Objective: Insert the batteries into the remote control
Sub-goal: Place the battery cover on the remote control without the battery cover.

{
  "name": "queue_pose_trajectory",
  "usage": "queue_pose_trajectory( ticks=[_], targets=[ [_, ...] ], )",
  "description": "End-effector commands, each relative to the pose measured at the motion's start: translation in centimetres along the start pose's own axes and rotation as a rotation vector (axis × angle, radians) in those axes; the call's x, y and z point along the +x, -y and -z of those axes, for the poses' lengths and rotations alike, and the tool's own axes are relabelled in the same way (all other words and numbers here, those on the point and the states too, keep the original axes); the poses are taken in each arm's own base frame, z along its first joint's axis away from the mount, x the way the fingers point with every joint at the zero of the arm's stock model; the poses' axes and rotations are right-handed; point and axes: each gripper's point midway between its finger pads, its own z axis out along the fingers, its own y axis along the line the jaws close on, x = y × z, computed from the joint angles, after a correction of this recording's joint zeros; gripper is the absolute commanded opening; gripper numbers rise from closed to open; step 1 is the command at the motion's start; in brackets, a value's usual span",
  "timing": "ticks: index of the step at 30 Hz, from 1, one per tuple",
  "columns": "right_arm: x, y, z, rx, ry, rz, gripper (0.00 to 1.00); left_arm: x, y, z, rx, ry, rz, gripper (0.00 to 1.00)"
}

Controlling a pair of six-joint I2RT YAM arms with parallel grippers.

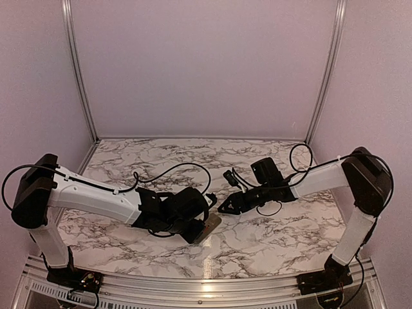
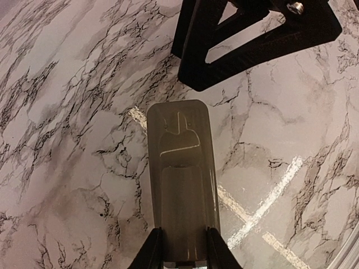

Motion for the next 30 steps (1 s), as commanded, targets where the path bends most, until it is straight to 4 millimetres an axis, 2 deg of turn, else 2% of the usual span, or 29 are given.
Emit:
queue_pose_trajectory(
  ticks=[1,14,30],
  targets=[
    [-0.7,-0.2,0.0,-0.022,0.002,0.017,0.51,0.0,0.0,-0.5,-0.028,-0.018,-0.011,0.16],
    [-0.5,0.6,-1.0,-0.022,-0.018,0.018,0.43,0.9,-0.4,-1.1,-0.049,-0.044,-0.008,0.15],
    [0.5,1.2,-1.9,-0.025,-0.050,0.009,0.41,0.8,-0.5,-1.7,-0.049,-0.056,-0.013,0.15]
  ],
)
